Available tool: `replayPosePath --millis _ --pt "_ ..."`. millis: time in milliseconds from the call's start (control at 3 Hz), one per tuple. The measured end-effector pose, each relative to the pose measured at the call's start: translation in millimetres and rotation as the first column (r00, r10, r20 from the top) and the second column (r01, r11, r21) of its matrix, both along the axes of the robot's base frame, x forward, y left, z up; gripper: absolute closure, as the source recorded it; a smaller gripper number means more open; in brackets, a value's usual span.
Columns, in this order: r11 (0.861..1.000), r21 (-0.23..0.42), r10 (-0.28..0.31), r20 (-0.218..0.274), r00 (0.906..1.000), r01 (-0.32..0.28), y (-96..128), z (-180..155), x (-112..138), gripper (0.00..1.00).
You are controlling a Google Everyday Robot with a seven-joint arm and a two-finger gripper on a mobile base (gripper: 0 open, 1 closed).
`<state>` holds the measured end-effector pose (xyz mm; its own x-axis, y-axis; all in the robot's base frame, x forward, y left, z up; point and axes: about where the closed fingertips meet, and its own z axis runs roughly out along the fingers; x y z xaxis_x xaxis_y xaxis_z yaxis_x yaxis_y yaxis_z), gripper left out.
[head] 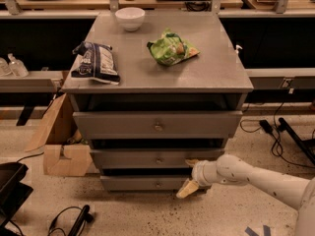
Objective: Close middle drawer
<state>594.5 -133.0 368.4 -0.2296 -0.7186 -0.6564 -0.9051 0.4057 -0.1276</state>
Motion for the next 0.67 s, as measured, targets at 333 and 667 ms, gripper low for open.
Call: replayPosePath --millis 333,667 --pt "1.0 0.0 0.0 0.0 1.0 0.0 0.0 0.0 0.0 0.0" --pt "1.0 0.001 0.003 -0.002 1.0 -0.003 2.0 -1.2 -0.7 0.18"
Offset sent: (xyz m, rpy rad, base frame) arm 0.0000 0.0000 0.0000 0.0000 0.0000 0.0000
